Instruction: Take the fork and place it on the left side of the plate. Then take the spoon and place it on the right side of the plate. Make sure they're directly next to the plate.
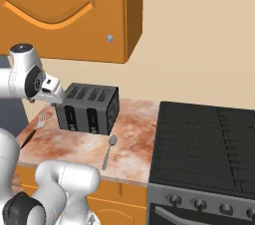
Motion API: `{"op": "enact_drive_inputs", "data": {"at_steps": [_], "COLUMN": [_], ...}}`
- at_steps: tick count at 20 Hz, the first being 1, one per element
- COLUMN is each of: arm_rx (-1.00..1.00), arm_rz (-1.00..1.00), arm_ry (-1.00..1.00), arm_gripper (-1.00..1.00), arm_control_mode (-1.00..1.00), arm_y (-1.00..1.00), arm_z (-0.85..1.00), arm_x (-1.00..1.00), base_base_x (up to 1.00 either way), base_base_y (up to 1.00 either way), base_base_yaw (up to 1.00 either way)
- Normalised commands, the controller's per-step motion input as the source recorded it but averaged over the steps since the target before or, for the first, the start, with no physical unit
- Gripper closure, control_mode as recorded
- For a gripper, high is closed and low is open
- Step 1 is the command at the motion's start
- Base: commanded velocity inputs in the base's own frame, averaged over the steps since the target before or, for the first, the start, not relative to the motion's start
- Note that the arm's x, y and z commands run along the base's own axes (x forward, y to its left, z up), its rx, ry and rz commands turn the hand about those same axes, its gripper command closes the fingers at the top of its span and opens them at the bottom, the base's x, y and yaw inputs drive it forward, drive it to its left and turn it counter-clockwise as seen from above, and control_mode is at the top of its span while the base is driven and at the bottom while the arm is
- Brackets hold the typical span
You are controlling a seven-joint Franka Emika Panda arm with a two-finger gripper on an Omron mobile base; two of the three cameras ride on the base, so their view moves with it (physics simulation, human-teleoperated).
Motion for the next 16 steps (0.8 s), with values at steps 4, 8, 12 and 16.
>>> {"op": "enact_drive_inputs", "data": {"at_steps": [4,8,12,16], "arm_rx": [0.0,0.0,0.0,0.04], "arm_rz": [0.0,0.0,0.0,0.0], "arm_ry": [0.01,0.0,0.01,0.01], "arm_gripper": [-1.0,-1.0,-1.0,-1.0], "arm_control_mode": [-1.0,-1.0,-1.0,-1.0], "arm_y": [0.35,0.38,0.6,0.56], "arm_z": [-0.67,-0.76,-0.74,-0.63], "arm_x": [0.09,0.13,0.26,0.26], "base_base_x": [0.0,0.0,0.0,0.0], "base_base_y": [0.0,0.0,0.0,0.0], "base_base_yaw": [0.0,0.0,0.0,0.0]}}
